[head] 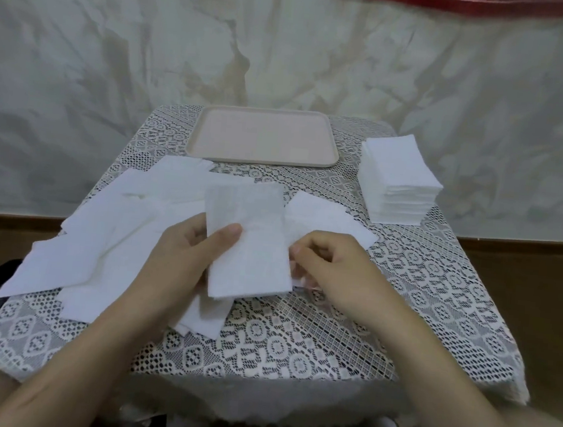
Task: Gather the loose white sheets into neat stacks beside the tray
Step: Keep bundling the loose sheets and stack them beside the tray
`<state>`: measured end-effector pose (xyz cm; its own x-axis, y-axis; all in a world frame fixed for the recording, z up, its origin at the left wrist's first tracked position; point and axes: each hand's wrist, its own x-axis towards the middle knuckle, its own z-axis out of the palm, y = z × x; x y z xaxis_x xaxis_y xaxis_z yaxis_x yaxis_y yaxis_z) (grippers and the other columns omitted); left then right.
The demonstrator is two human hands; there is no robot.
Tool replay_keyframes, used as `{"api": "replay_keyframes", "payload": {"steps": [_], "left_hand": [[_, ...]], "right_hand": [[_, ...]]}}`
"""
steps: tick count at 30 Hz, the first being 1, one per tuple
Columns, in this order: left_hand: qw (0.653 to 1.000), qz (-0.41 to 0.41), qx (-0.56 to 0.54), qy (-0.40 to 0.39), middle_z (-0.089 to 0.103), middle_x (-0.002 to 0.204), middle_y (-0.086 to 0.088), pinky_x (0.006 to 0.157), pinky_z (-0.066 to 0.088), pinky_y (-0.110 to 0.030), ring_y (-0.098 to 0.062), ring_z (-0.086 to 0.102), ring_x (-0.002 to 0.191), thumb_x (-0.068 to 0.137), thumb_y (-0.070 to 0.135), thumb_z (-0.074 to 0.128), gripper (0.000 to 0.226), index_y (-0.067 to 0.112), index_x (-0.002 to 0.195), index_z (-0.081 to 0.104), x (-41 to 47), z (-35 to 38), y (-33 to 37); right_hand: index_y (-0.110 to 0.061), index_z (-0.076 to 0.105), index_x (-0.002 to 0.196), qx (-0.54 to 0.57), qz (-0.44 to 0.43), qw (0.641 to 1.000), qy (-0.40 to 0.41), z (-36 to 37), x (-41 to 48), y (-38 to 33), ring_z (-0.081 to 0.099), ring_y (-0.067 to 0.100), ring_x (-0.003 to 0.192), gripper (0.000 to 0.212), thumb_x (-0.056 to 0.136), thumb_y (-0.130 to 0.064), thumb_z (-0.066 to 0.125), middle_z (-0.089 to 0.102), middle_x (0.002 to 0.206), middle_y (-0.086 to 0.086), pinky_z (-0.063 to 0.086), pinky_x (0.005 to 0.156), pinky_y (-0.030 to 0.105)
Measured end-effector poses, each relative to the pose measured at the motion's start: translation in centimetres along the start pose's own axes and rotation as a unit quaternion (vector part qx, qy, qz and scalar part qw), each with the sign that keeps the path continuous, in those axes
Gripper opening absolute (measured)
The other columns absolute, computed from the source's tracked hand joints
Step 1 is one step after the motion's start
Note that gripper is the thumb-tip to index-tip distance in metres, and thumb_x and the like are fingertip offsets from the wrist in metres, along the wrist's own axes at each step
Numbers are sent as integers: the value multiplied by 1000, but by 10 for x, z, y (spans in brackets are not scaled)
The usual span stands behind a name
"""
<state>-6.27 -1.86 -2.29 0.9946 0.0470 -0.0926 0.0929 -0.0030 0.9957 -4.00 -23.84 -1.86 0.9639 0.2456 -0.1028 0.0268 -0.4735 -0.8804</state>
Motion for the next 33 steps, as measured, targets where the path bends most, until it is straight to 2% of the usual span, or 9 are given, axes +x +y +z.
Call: {"api": "replay_keyframes", "payload": {"steps": [3, 6, 10, 15, 18, 25, 27, 30, 33], "left_hand": [[1000, -2, -8, 23, 81, 106, -6, 88, 57, -50, -28, 77, 98, 94, 40, 69, 27, 20, 112, 77, 2, -4, 0], [999, 0, -12, 35, 80, 108, -8, 93, 55, -57, -34, 76, 102, 90, 46, 77, 24, 27, 104, 81, 4, -8, -1], [999, 14, 10, 30, 80, 106, -7, 91, 55, -59, -34, 76, 100, 88, 51, 74, 27, 31, 105, 80, 5, -10, -4], [997, 46, 66, 21, 79, 91, -5, 69, 51, -38, -18, 74, 77, 89, 53, 70, 25, 31, 96, 78, 5, -8, -5], [996, 50, 72, 16, 77, 85, -3, 64, 48, -33, -15, 71, 70, 92, 53, 73, 23, 31, 93, 77, 6, -9, -6], [996, 50, 75, 23, 78, 92, -10, 69, 48, -38, -20, 72, 76, 87, 54, 67, 31, 26, 97, 76, 8, -10, -7], [996, 50, 71, 21, 78, 94, -10, 69, 48, -38, -21, 72, 77, 91, 52, 74, 30, 23, 99, 77, 6, -9, -6], [996, 50, 74, 28, 79, 93, -8, 68, 50, -34, -18, 73, 75, 89, 49, 67, 34, 19, 103, 76, 4, -6, -3], [997, 39, 59, 28, 79, 96, -9, 74, 52, -43, -26, 75, 82, 90, 51, 75, 35, 19, 105, 76, 5, -8, -5]], "right_hand": [[-29, 73, 87, -109, -9, 992, 57, -15, 1, 9, 65, 7, 74, 12, 97, -31, 66, 71, 82, -13, 50, 67, 28], [-28, 74, 99, -150, -11, 985, 81, -23, 6, 14, 59, 2, 86, 7, 96, -31, 68, 67, 99, -17, 45, 77, 27], [-27, 68, 120, -222, -25, 971, 82, -23, 25, 18, 56, 9, 112, 27, 95, -38, 69, 59, 127, -12, 40, 91, 29], [-27, 52, 144, -275, -19, 961, 26, -20, 46, 8, 50, 19, 132, 55, 95, -45, 67, 50, 149, -6, 38, 102, 33], [-28, 51, 144, -286, -15, 958, 12, -20, 55, 3, 53, 23, 128, 57, 93, -45, 69, 51, 145, -2, 42, 99, 35], [-25, 65, 108, -213, 28, 977, 10, -23, 54, 13, 62, 23, 95, 30, 89, -46, 73, 65, 103, -3, 38, 64, 31], [-20, 63, 103, -188, 35, 980, 44, -27, 48, 21, 63, 23, 92, 28, 92, -45, 69, 66, 101, -2, 41, 66, 31], [-17, 61, 109, -98, 45, 987, 123, -36, 34, 28, 64, 21, 98, 29, 96, -43, 62, 66, 106, -4, 52, 82, 39], [-26, 63, 110, -43, 58, 994, 86, -36, 20, 29, 66, 14, 96, 24, 95, -45, 64, 68, 104, -10, 55, 84, 39]]}}
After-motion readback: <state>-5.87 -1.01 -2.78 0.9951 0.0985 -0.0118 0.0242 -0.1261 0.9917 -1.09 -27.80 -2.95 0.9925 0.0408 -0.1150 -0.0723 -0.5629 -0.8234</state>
